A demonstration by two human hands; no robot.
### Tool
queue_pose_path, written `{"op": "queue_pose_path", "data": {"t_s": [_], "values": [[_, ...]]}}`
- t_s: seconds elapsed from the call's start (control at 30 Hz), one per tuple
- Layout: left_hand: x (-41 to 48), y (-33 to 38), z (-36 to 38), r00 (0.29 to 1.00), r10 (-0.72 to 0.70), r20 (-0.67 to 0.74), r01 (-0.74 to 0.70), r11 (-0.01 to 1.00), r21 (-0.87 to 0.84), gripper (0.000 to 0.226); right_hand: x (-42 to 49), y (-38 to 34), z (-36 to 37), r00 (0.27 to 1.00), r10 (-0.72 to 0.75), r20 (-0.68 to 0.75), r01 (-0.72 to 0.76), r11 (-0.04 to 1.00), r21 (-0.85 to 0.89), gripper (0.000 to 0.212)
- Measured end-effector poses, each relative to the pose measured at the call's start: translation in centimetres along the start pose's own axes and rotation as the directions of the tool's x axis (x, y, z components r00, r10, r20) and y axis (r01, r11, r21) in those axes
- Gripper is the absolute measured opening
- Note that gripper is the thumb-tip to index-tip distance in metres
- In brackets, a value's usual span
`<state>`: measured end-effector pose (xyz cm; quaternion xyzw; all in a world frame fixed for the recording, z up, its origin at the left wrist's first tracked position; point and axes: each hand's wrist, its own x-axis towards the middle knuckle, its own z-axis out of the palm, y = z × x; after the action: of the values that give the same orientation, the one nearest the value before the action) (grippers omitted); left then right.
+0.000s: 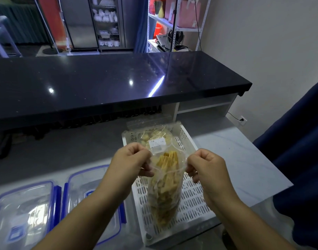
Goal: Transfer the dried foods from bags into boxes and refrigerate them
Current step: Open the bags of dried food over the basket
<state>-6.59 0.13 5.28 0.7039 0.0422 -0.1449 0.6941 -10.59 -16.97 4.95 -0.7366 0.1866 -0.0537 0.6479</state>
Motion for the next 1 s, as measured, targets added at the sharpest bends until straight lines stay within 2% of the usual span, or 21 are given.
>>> {"op": "queue_pose_path", "data": {"t_s": [0.1, 0.17, 0.27, 0.37, 0.43, 0.57, 0.7, 0.87, 1.0], "values": [[-0.5, 0.1, 0.6, 0.997, 0.022, 0.079, -0.027, 0.998, 0.056, 0.009, 0.1, -0.3, 0.1, 0.996, 0.014, 0.087, -0.011, 0.999, -0.040, 0.019], [-0.8, 0.0, 1.2, 0.993, 0.052, 0.106, -0.062, 0.994, 0.093, 0.008, 0.4, -0.7, 0.4, 0.990, 0.002, 0.143, 0.019, 0.989, -0.145, 0.032], [-0.8, 0.2, 1.6, 0.990, 0.086, 0.109, -0.099, 0.987, 0.123, 0.008, 0.8, -1.4, 0.6, 0.989, -0.051, 0.139, 0.110, 0.882, -0.458, 0.046], [-0.7, 0.4, 1.3, 0.990, 0.075, 0.120, -0.094, 0.983, 0.159, 0.009, 1.1, -1.6, 0.1, 0.985, -0.089, 0.150, 0.162, 0.792, -0.588, 0.035], [-0.4, 0.5, 0.6, 0.994, 0.051, 0.101, -0.070, 0.978, 0.198, 0.011, 1.1, -1.8, -0.5, 0.983, -0.078, 0.166, 0.162, 0.794, -0.586, 0.030], [-0.2, 0.9, -1.6, 0.997, 0.073, 0.040, -0.083, 0.915, 0.394, 0.013, 0.8, -2.4, -1.8, 0.982, -0.007, 0.189, 0.108, 0.841, -0.530, 0.025], [-1.1, 1.9, -3.5, 0.994, 0.101, 0.052, -0.113, 0.850, 0.514, 0.013, 0.9, -3.1, -3.1, 0.980, -0.012, 0.200, 0.098, 0.899, -0.427, 0.017], [-2.9, 2.1, -4.3, 0.989, 0.131, 0.067, -0.146, 0.796, 0.587, 0.012, 0.8, -4.9, -3.4, 0.971, -0.061, 0.232, 0.142, 0.925, -0.351, 0.014], [-3.7, 1.0, -4.5, 0.992, 0.107, 0.065, -0.124, 0.761, 0.637, 0.012, 0.6, -4.3, -1.9, 0.962, -0.022, 0.273, 0.131, 0.911, -0.390, 0.015]]}}
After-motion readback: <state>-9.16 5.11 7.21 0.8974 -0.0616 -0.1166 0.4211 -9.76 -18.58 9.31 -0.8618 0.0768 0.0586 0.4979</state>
